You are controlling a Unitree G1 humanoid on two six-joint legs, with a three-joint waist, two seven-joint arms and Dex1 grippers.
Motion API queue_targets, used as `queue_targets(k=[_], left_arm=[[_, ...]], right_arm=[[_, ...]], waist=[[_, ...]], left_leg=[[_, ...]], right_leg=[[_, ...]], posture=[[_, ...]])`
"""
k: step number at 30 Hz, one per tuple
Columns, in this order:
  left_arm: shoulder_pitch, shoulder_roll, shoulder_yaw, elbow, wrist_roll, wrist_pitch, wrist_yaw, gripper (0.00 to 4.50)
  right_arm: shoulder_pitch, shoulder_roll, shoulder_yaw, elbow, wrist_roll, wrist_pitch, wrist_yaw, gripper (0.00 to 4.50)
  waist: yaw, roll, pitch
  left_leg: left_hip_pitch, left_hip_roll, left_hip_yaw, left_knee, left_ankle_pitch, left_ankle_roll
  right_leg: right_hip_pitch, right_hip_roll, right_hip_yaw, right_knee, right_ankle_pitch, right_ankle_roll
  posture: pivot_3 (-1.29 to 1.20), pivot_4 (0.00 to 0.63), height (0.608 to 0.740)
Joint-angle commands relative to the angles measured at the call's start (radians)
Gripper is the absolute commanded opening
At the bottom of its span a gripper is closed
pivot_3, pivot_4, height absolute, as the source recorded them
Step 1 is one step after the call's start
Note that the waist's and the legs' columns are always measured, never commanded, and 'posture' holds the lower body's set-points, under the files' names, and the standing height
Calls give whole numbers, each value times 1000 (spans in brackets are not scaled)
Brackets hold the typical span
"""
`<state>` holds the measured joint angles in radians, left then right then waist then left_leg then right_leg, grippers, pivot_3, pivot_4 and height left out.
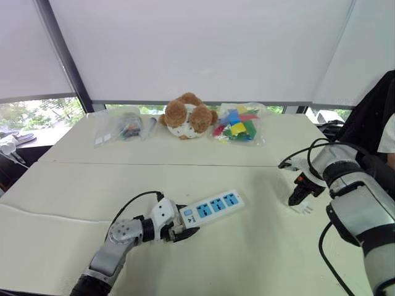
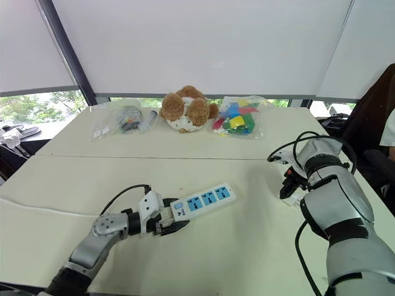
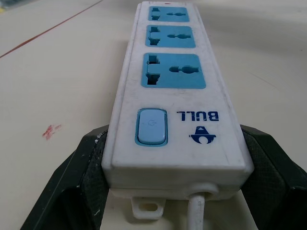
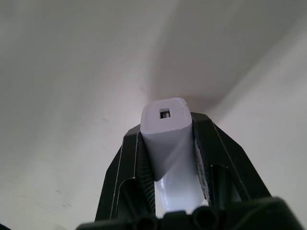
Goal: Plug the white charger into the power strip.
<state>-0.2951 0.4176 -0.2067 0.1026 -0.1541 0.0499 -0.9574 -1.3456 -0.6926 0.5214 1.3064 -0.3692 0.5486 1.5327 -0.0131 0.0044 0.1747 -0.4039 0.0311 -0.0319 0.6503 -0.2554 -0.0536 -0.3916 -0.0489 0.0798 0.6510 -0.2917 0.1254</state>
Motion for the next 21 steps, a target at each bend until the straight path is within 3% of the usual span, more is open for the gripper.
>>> queue_targets(k=[1, 4, 6, 10, 15, 21], left_arm=[[-70, 41, -51, 93, -29, 7, -184, 3029], [-212, 82, -69, 244, -22, -36, -342, 3029], [-309, 94, -81, 354, -8, -71, -430, 3029], [-461, 71, -69, 554, -7, -140, -528, 3029], [-615, 17, -51, 784, 22, -216, -582, 3029], [-659, 0, -37, 900, 53, -311, -623, 3029]], right_arm=[[-60, -14, -111, -101, 128, -74, 75, 728], [87, -98, -172, -398, 448, -115, 82, 728], [185, -111, -260, -557, 554, -118, 82, 728], [320, -51, -402, -758, 638, -105, 18, 728], [523, 112, -617, -1000, 811, -94, -207, 728], [767, 252, -635, -1268, 825, -189, -400, 728]], waist=[[-4, 0, 0], [1, -1, 0], [5, -2, 1], [-8, -1, 1], [-7, -2, 2], [-2, -4, 2]], left_leg=[[0, 0, 0, 0, 0, 0], [-1, 1, -2, -2, 0, 0], [-3, 1, -6, -2, 0, 0], [-4, 1, -4, -2, 0, 0], [-4, 1, -4, -1, 0, 0], [-5, 1, -4, 0, 0, 0]], right_leg=[[0, 0, 0, 0, 0, 0], [-1, 1, -2, 0, 0, 0], [-1, 1, -6, -1, 0, 0], [-3, 1, -5, -2, -1, 1], [-4, 2, -4, 2, 0, 0], [-4, 1, -4, 2, 0, 1]], posture=[[0, 150, 739], [0, 150, 739], [0, 150, 739], [0, 150, 739], [0, 150, 739], [0, 150, 739]])
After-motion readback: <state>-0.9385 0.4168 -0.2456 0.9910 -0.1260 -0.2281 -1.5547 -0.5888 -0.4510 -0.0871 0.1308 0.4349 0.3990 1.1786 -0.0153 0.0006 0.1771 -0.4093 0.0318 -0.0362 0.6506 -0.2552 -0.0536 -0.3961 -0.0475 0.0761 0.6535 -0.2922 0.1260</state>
